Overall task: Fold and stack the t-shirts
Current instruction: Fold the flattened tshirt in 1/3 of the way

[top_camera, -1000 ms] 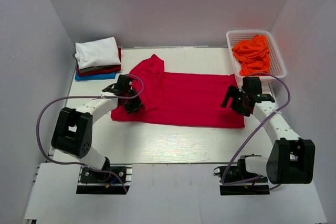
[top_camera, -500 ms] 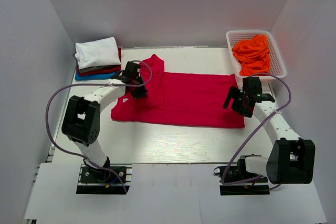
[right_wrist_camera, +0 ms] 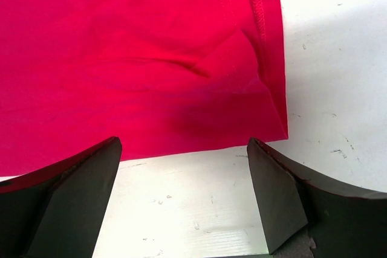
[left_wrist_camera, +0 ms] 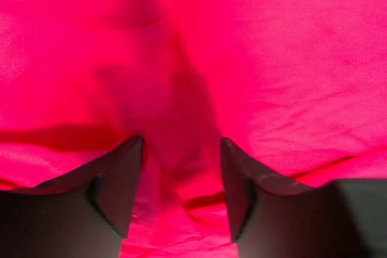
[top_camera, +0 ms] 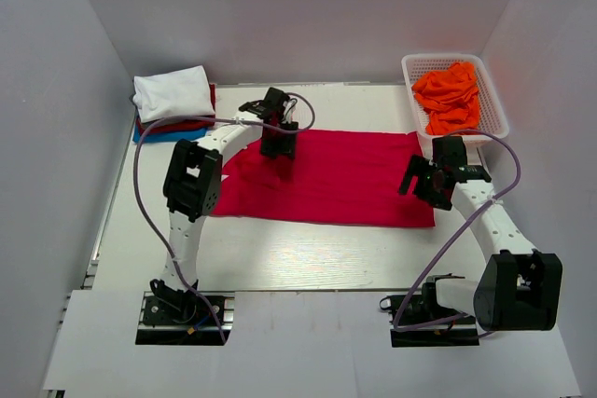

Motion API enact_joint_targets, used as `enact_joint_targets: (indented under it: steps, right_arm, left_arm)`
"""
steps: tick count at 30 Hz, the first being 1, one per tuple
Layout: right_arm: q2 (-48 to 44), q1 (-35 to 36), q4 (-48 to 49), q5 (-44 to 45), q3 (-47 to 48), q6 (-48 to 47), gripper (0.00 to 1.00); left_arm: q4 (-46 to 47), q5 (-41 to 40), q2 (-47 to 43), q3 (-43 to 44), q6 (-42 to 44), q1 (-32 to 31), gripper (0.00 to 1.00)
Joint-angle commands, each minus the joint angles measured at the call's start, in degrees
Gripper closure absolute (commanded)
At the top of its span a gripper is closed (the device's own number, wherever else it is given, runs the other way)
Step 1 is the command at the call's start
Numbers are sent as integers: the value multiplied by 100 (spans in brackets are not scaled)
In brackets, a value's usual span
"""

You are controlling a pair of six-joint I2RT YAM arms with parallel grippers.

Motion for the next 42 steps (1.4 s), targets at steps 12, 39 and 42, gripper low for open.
enact_joint_targets:
  steps: [12, 39, 42]
  right_arm:
    - [-173, 7, -62, -335, 203, -84, 10]
    - [-349, -10, -220, -212, 18, -199, 10]
    - [-366, -19, -212, -221, 44, -199, 10]
  left_arm:
    - [-349, -598, -1498, -665, 61, -200, 19]
    - [30, -889, -1808, -2084, -3051, 873, 32]
    - [99, -889, -1807, -2154, -3051, 873, 39]
